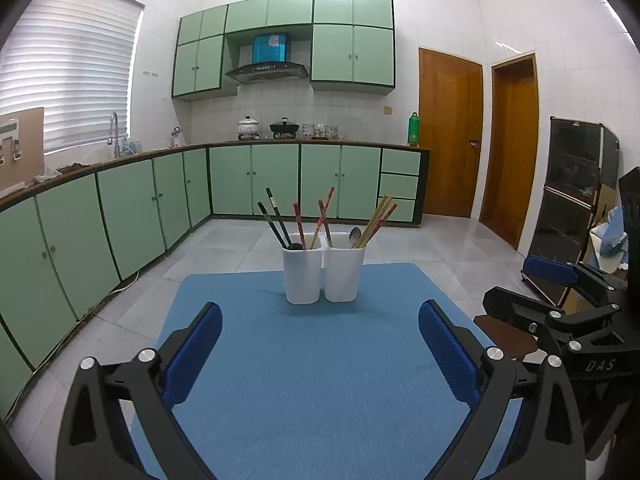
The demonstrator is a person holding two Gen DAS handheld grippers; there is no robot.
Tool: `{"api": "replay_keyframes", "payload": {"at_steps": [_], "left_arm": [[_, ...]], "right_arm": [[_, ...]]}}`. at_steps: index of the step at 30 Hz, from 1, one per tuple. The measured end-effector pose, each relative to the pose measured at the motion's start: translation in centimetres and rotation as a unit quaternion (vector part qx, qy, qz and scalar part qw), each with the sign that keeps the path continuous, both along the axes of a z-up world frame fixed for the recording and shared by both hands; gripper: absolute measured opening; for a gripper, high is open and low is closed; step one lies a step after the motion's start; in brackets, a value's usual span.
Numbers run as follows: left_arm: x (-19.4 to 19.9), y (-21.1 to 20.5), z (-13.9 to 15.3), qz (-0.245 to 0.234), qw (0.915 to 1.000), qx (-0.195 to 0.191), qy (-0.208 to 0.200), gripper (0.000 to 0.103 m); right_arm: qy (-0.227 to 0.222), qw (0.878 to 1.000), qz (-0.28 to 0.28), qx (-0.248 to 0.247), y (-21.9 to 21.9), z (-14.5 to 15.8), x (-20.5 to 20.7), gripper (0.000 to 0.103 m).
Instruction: Organize utensils
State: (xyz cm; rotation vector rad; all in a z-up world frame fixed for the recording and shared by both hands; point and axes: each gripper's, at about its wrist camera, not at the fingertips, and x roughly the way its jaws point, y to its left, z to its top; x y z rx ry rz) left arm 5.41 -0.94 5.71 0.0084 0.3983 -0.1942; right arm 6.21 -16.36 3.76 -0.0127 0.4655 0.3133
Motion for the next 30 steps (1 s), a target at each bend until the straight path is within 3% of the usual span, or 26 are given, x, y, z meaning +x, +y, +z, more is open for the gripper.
{"api": "replay_keyframes", "payload": {"at_steps": [30], "left_arm": [[-1.2, 0.6, 0.4, 0.014, 0.9998, -0.004, -0.017, 0.097]], "right_arm": [[-0.01, 1.0, 0.006, -0.002, 0.3, 0.2, -0.5, 0.097]]}}
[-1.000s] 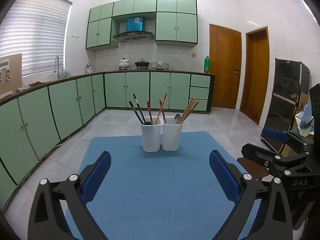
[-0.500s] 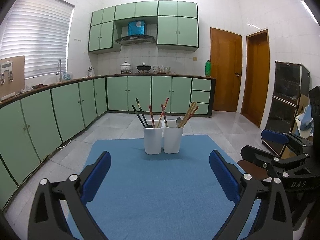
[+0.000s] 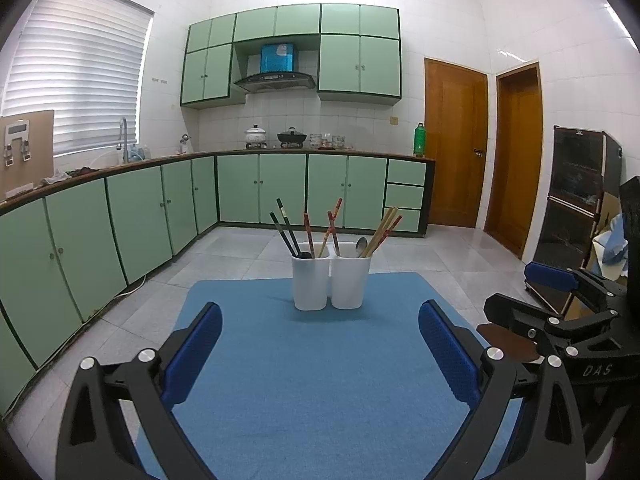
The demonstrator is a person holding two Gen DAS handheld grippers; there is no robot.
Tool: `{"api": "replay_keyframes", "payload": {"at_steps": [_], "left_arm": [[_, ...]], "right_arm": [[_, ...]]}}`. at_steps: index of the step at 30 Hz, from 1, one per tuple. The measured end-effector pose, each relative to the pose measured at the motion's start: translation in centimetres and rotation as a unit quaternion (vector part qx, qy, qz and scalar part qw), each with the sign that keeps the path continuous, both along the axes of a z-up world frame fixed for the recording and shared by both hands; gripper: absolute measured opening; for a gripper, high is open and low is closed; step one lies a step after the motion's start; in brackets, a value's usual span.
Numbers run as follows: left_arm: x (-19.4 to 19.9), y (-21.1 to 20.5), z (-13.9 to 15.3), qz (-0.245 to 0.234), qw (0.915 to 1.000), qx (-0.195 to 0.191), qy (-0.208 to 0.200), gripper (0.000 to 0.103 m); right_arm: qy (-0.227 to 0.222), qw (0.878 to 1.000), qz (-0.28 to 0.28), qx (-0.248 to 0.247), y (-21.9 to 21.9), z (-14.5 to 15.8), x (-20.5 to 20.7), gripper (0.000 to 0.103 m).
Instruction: Organize utensils
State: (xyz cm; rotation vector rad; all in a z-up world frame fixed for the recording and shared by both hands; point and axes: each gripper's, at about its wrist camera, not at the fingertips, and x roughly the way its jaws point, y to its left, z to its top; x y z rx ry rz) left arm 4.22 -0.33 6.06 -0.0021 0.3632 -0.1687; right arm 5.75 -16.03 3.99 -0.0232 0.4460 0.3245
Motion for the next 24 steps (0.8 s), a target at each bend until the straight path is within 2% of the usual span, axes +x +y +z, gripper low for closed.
{"api": "replay_keyframes", "payload": {"at_steps": [24], "left_arm": [[-0.55, 0.06, -0.24, 0.004, 1.0, 0.001, -0.003, 0.097]], "right_arm": [[0.0, 1.0, 0.002, -0.001, 0.52, -0.13, -0.07, 0.097]]}}
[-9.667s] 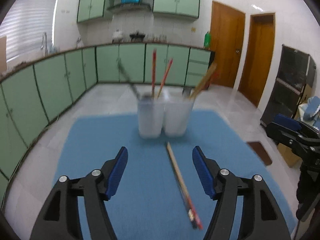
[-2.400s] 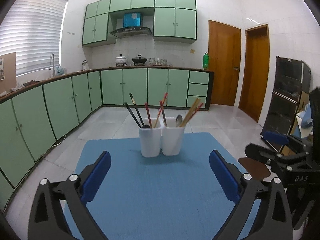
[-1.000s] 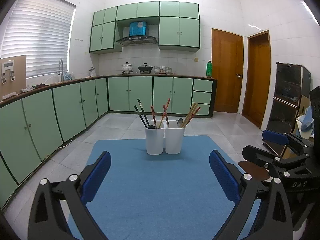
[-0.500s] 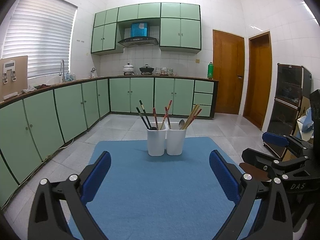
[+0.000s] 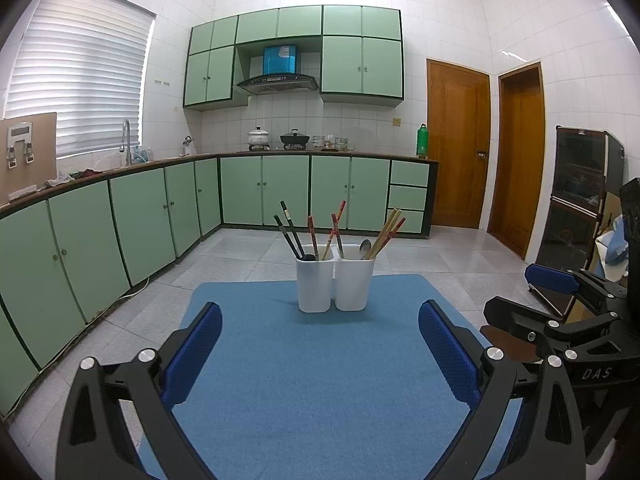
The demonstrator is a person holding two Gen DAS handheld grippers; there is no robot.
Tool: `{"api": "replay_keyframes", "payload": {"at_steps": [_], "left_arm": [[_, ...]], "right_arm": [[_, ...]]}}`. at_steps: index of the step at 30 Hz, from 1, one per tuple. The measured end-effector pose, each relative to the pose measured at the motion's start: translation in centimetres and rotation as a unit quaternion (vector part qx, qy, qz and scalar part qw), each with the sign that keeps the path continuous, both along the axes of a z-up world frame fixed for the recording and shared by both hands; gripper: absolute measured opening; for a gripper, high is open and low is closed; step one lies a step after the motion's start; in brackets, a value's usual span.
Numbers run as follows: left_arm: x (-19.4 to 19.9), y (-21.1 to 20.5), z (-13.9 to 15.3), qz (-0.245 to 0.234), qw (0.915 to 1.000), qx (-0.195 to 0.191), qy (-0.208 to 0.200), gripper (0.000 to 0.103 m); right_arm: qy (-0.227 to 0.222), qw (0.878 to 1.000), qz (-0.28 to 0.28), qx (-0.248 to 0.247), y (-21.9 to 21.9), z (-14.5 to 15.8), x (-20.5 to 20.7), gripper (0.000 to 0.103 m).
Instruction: Organize utensils
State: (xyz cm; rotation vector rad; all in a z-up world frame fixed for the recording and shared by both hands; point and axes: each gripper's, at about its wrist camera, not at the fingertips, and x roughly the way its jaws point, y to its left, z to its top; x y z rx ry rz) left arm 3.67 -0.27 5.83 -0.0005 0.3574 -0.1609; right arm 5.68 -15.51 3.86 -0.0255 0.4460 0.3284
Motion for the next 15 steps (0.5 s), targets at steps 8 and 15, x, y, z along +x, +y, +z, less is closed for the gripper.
{"api": "replay_keyframes", "payload": {"at_steps": [8, 15], "left_arm": [[-0.03, 0.09, 0.06, 0.0, 1.0, 0.001, 0.0, 0.097], [-0.07, 0.16, 0.09, 0.001, 1.0, 0.002, 0.0, 0.097]], "right_arm": [[0.001, 1.0, 0.001, 0.001, 0.01, -0.07, -0.04, 0.097], [0.001, 1.0, 0.0, 0.001, 0.08, -0.08, -0.02, 0.097]]}}
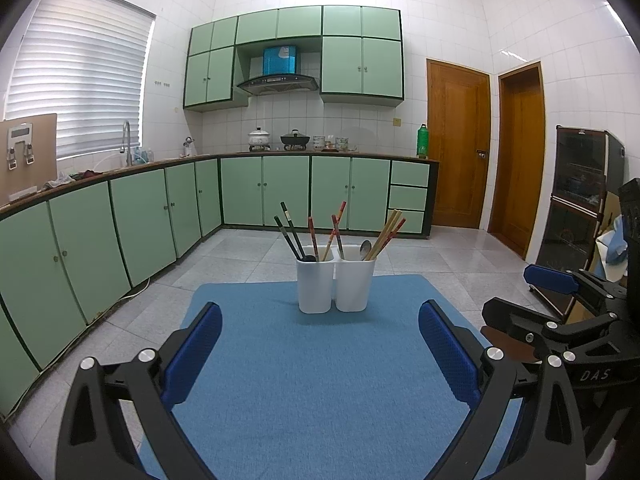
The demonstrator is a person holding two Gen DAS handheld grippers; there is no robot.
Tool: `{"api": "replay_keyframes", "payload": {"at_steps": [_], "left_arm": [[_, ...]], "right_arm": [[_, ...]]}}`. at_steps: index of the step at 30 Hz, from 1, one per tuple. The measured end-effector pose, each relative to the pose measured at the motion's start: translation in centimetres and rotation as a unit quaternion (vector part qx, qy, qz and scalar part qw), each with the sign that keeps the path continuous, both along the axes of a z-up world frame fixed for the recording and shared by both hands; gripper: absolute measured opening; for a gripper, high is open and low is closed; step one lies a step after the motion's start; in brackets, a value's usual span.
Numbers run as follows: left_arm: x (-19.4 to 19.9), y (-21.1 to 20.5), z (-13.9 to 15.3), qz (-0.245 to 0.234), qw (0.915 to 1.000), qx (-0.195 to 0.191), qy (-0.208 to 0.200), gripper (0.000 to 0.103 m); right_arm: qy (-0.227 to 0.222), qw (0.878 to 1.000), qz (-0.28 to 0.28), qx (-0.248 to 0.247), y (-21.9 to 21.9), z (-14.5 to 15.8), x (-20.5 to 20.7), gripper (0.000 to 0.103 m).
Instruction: Organize utensils
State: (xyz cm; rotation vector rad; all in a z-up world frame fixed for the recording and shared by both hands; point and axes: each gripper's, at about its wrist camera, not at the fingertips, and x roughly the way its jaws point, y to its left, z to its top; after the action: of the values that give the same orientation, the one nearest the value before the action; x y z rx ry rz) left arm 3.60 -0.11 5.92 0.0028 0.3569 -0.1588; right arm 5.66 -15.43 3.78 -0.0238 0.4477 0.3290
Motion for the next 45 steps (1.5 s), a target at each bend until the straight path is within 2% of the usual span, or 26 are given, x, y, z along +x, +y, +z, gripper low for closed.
{"api": "replay_keyframes", "payload": {"at_steps": [45], "left_arm": [[0.11, -0.42, 0.44, 0.003, 1.0, 0.002, 0.004, 0.097]], "right_arm": [[0.01, 1.0, -0.002, 0.001, 0.59, -0.73, 0.39, 0.097]]}}
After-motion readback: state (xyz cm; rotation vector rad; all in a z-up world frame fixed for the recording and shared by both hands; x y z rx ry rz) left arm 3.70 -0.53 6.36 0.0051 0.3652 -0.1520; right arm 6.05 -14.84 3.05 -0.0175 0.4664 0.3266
